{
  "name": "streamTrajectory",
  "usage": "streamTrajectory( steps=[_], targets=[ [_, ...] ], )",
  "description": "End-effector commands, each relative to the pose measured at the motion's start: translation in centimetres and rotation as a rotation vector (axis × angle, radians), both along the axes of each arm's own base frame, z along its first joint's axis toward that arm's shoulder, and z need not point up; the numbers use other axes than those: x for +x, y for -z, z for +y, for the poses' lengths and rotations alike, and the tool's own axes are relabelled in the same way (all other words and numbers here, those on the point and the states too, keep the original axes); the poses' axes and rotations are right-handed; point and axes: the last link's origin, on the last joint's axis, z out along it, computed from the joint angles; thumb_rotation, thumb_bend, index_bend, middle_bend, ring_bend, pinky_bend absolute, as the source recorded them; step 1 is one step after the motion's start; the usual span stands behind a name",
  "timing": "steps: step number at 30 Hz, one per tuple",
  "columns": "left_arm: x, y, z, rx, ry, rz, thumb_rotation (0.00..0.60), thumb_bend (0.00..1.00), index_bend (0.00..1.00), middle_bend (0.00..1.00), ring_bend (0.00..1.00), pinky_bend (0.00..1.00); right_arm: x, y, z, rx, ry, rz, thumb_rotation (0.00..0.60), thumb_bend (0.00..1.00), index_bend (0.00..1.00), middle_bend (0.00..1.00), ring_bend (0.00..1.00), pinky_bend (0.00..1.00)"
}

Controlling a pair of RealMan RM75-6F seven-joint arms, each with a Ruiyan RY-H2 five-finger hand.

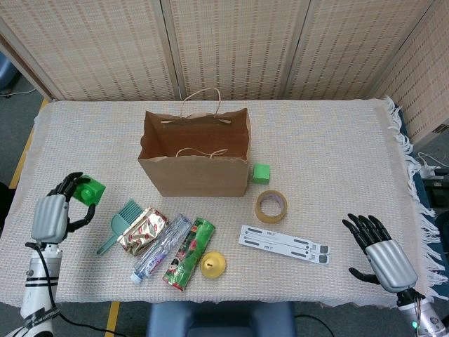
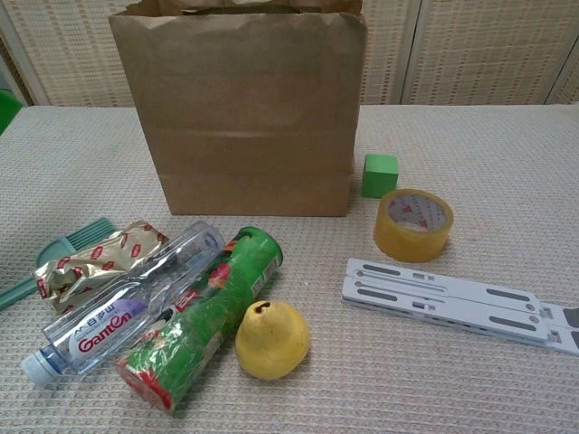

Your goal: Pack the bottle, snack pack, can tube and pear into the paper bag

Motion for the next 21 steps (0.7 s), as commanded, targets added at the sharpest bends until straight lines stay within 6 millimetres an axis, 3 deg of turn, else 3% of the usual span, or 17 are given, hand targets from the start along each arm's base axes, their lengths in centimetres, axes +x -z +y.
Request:
streamTrajectory(
  steps=[1, 4, 9, 17, 21],
  targets=[
    [6.6, -2.3, 2.3, 0.061, 0.087, -0.399, 0.600, 0.63, 0.67, 0.70, 0.69, 0.79, 0.0, 0.0, 0.0, 0.002, -0.002, 0.000, 0.600, 0.03, 0.00, 0.00, 0.00, 0.02],
    [10.3, -2.9, 3.8, 0.032, 0.142, -0.473, 0.600, 0.63, 0.67, 0.69, 0.69, 0.79, 0.1, 0.1, -0.1, 0.004, -0.002, 0.002, 0.600, 0.03, 0.00, 0.00, 0.00, 0.02],
    [14.4, -2.3, 5.8, -0.008, 0.214, -0.461, 0.600, 0.63, 0.67, 0.69, 0.69, 0.78, 0.1, 0.1, -0.2, 0.010, 0.011, -0.005, 0.600, 0.03, 0.00, 0.00, 0.00, 0.02],
    [17.9, 0.4, 10.1, -0.081, 0.232, -0.325, 0.600, 0.62, 0.67, 0.68, 0.68, 0.77, 0.0, 0.2, -0.2, 0.037, 0.032, -0.019, 0.600, 0.03, 0.00, 0.00, 0.00, 0.02],
    [19.4, 1.8, 11.3, -0.117, 0.239, -0.273, 0.600, 0.62, 0.66, 0.67, 0.67, 0.77, 0.0, 0.2, -0.4, 0.046, 0.047, -0.025, 0.600, 0.03, 0.00, 0.00, 0.00, 0.02]
  ],
)
